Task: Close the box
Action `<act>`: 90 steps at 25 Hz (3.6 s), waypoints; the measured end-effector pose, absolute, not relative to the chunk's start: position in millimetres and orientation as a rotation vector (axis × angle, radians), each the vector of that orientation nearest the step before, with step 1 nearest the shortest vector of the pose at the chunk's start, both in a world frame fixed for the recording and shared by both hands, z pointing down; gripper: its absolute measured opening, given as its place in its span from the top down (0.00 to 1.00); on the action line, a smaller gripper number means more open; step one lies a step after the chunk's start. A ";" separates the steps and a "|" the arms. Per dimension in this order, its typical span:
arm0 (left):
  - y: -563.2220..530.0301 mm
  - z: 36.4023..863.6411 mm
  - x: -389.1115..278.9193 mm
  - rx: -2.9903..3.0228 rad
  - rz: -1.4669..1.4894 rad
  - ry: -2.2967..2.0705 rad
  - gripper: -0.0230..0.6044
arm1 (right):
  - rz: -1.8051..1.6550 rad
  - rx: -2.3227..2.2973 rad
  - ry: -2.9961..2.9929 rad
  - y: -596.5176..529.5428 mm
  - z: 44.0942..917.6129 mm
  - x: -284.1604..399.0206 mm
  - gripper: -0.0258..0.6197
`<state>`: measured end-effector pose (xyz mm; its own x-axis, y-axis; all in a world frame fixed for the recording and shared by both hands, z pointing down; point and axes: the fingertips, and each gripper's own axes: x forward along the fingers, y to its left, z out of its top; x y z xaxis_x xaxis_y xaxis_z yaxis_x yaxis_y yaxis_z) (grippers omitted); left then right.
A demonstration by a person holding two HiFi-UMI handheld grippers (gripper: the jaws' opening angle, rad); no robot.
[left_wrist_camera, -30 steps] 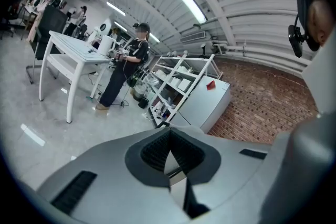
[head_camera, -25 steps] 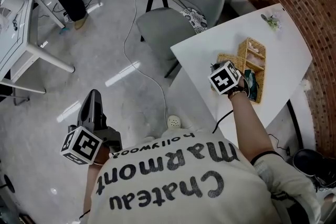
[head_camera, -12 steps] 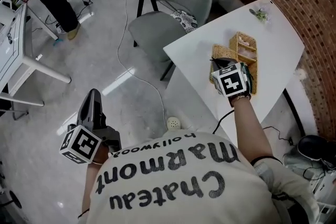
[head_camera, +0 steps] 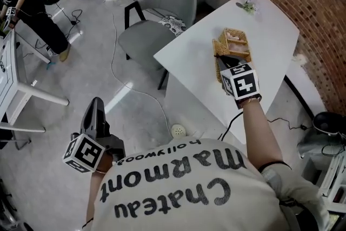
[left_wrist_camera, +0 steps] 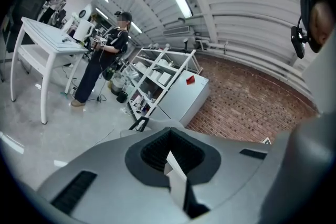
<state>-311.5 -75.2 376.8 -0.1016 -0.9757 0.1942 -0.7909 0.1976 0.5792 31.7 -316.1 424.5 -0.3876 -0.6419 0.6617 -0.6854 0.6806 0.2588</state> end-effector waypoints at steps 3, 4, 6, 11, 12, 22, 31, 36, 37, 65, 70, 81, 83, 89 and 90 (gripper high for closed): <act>-79.0 375.3 -304.3 1.664 -0.443 -1.923 0.96 | 0.056 1.050 -2.119 -312.7 414.4 45.3 0.92; -80.9 374.5 -301.8 1.672 -0.443 -1.917 0.96 | 0.053 1.062 -2.117 -311.9 411.2 50.1 0.92; -85.1 372.8 -296.7 1.686 -0.441 -1.903 0.96 | 0.048 1.085 -2.115 -311.0 405.2 59.5 0.92; -90.7 370.9 -285.9 1.718 -0.433 -1.875 0.96 | 0.022 1.139 -2.112 -308.4 391.4 78.4 0.92; -91.5 370.5 -283.9 1.722 -0.430 -1.871 0.96 | 0.018 1.149 -2.109 -307.7 388.7 82.0 0.92; -99.1 369.1 -272.3 1.741 -0.409 -1.853 0.96 | -0.001 1.222 -2.087 -310.0 376.6 112.6 0.92; -106.4 369.0 -261.6 1.759 -0.400 -1.836 0.96 | 0.000 1.271 -2.081 -312.0 370.5 132.4 0.92; -111.8 372.5 -257.2 1.760 -0.398 -1.832 0.96 | 0.007 1.301 -2.065 -315.7 371.4 148.2 0.92; -112.8 372.9 -255.9 1.760 -0.397 -1.831 0.96 | 0.008 1.306 -2.063 -316.3 371.5 151.0 0.92; -134.1 372.0 -245.0 1.779 -0.379 -1.798 0.96 | 0.035 1.400 -1.966 -327.9 372.6 197.2 0.92; -136.3 372.9 -245.1 1.775 -0.377 -1.802 0.96 | 0.043 1.409 -1.956 -331.5 375.4 202.5 0.92; -134.5 375.9 -243.0 1.776 -0.369 -1.800 0.96 | 0.069 1.436 -1.937 -332.4 382.5 215.5 0.92; -135.5 375.6 -242.1 1.778 -0.367 -1.798 0.96 | 0.077 1.441 -1.936 -333.3 384.0 217.2 0.92; -139.2 377.3 -238.8 1.780 -0.359 -1.787 0.96 | 0.114 1.464 -1.931 -336.1 389.2 223.9 0.92; -139.8 377.6 -238.2 1.778 -0.358 -1.786 0.96 | 0.119 1.465 -1.930 -336.6 390.2 224.7 0.92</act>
<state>-238.2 -139.8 377.6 0.0641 -0.9747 0.2140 -0.8168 0.0719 0.5724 224.7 -336.6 390.2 -0.1147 -0.8110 0.5738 -0.8751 0.3558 0.3279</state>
